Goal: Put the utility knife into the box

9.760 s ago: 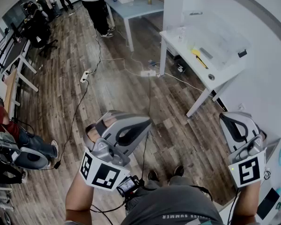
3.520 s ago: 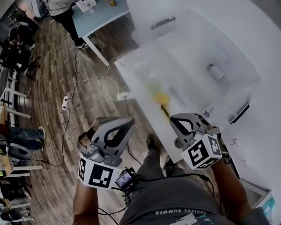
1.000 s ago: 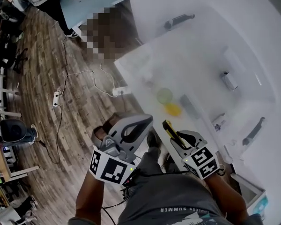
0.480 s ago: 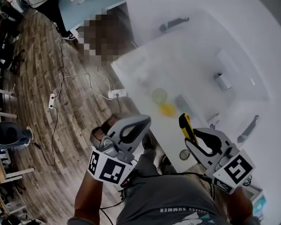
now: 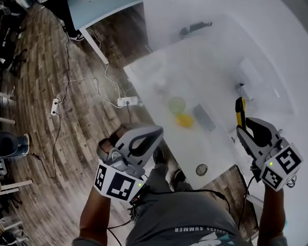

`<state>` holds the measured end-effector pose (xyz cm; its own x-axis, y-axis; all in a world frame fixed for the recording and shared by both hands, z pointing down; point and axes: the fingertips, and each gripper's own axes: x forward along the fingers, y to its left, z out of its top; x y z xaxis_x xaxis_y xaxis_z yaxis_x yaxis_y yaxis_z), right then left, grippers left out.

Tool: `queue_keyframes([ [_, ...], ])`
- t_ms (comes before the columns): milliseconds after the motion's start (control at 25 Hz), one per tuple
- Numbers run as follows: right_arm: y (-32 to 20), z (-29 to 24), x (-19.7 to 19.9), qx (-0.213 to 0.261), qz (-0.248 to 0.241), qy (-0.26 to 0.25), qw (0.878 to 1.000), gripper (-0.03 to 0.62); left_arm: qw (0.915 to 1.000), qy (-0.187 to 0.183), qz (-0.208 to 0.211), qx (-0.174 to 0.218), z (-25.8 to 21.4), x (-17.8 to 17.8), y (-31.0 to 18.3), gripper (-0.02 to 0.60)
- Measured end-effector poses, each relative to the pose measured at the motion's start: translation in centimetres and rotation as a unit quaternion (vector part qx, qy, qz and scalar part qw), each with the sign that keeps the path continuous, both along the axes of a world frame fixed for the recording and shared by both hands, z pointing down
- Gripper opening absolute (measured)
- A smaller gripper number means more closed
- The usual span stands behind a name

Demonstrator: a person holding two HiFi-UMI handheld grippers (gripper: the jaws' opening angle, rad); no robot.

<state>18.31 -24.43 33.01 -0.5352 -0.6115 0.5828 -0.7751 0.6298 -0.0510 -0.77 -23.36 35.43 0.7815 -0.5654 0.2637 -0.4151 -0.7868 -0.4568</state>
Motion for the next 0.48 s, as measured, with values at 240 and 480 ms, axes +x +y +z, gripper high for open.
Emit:
queue_keyframes([
  [240, -3.5, 4.4, 3.2, -0.036, 0.014, 0.059, 0.997, 0.12, 0.9999, 0.008, -0.01, -0.005, 0.5, -0.9, -0.2, 0.011],
  [480, -6.3, 9.1, 4.3, -0.077, 0.019, 0.097, 0.992, 0.12, 0.9997, 0.011, -0.02, -0.011, 1.0, -2.1, -0.7, 0.011],
])
